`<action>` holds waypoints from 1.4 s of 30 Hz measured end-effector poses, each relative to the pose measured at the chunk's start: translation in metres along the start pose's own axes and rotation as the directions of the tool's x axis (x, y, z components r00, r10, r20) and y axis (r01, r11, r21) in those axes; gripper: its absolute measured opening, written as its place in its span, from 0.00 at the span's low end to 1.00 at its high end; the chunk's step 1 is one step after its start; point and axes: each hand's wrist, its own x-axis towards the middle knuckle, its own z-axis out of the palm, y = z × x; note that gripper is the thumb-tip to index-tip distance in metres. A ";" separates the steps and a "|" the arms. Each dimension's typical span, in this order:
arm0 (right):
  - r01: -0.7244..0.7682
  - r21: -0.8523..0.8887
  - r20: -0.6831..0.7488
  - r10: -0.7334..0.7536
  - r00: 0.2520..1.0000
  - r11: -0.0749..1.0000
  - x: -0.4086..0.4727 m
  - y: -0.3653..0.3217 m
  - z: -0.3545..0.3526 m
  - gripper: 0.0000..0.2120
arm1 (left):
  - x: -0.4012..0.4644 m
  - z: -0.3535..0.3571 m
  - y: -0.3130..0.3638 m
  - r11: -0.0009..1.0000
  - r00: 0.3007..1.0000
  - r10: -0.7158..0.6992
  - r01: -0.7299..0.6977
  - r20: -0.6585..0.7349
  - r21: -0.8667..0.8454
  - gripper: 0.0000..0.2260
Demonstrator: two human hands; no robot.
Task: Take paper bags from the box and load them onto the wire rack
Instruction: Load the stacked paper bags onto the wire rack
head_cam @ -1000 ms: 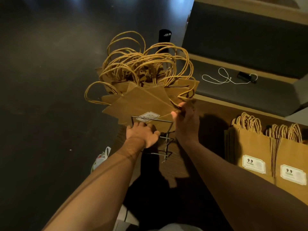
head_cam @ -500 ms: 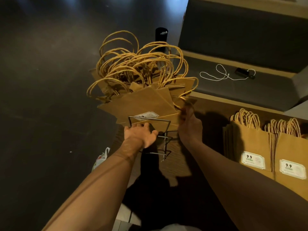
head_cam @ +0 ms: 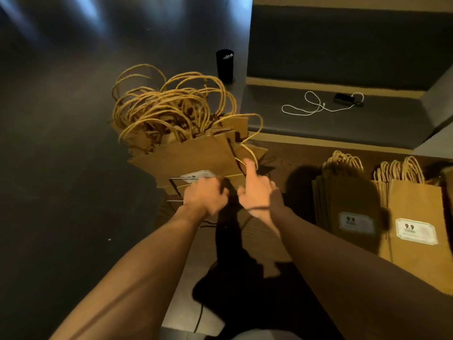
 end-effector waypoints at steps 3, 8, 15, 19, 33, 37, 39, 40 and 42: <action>0.138 -0.024 -0.126 -0.140 0.982 0.990 -0.016 0.024 -0.020 0.35 | 0.003 0.000 0.028 0.998 0.998 0.057 -0.057 0.005 -0.005 0.14; 0.092 0.064 -0.114 -0.084 0.990 0.994 -0.032 0.079 -0.054 0.29 | 0.003 0.024 0.095 0.979 0.979 0.190 -0.184 0.072 -0.089 0.07; -0.403 0.195 -0.075 0.423 0.903 0.894 -0.059 0.192 -0.069 0.18 | 0.012 0.088 0.188 0.942 0.953 0.158 -0.067 0.257 -0.329 0.06; -0.566 0.269 -0.001 0.587 0.809 0.779 -0.077 0.244 -0.074 0.17 | 0.015 0.122 0.226 0.930 0.938 0.096 0.034 0.333 -0.365 0.15; -0.714 0.307 0.108 0.722 0.684 0.630 -0.050 0.276 -0.078 0.25 | 0.035 0.173 0.262 0.861 0.914 -0.181 0.325 0.362 -0.391 0.17; -0.712 0.314 0.147 0.709 0.690 0.628 -0.041 0.275 -0.073 0.15 | 0.040 0.172 0.252 0.854 0.916 -0.198 0.336 0.350 -0.397 0.16; -0.713 0.313 0.168 0.703 0.692 0.627 -0.039 0.272 -0.070 0.14 | 0.043 0.169 0.247 0.851 0.922 -0.197 0.330 0.335 -0.408 0.15; -0.713 0.320 0.170 0.702 0.691 0.624 -0.037 0.272 -0.069 0.14 | 0.044 0.168 0.245 0.853 0.921 -0.199 0.331 0.334 -0.404 0.15; -0.710 0.344 0.161 0.707 0.689 0.614 -0.035 0.275 -0.069 0.15 | 0.047 0.167 0.243 0.858 0.918 -0.203 0.334 0.341 -0.390 0.14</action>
